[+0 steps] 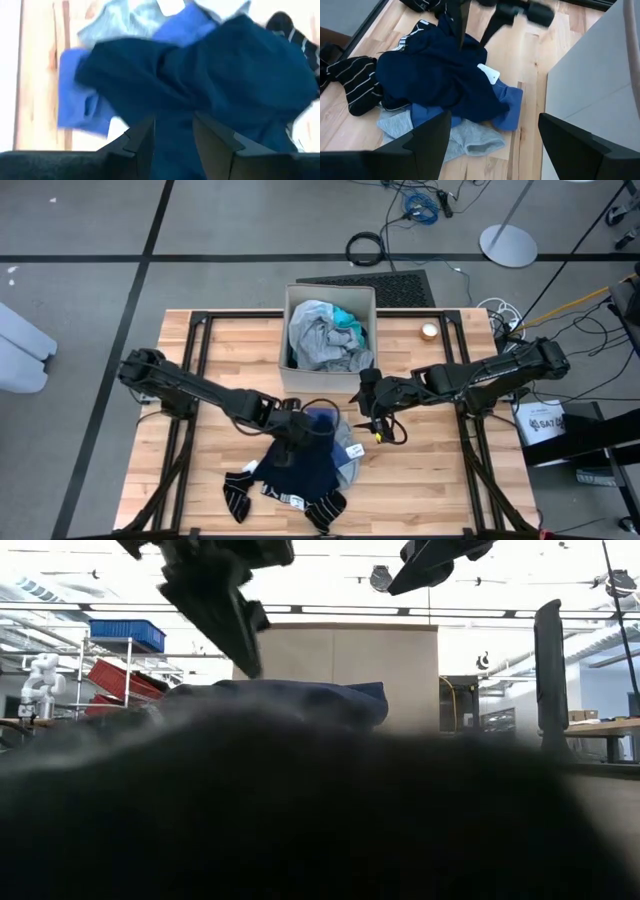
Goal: Sort clothes
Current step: Put the blue boxer into the laundry bin
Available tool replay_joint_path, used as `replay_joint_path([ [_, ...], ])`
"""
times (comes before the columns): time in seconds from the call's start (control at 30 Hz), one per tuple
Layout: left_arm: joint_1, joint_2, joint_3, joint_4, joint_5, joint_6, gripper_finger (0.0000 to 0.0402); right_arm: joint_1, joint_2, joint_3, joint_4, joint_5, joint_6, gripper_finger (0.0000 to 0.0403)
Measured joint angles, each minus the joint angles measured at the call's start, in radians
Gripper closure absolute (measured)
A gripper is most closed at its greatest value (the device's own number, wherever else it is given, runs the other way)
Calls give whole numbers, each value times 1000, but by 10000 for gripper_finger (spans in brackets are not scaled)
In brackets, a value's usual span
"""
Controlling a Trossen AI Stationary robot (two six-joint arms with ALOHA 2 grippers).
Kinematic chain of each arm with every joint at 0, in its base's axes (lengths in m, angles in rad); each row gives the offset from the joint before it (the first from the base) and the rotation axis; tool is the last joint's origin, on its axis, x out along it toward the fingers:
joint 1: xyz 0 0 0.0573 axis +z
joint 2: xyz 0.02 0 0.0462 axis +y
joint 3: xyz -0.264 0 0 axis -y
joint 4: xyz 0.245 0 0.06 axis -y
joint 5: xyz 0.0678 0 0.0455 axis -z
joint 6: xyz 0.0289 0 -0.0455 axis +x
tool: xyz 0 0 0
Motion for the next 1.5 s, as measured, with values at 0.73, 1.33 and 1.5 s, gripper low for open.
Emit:
replay_joint_path([
  [0.73,16,216,10,209,278,73,288,-1,0,0,-9,0,0,115],
  [1.33,36,233,37,140,306,107,391,-8,0,0,-9,0,0,115],
  [1.5,26,189,145,-81,282,101,397,-8,0,0,-10,0,0,115],
])
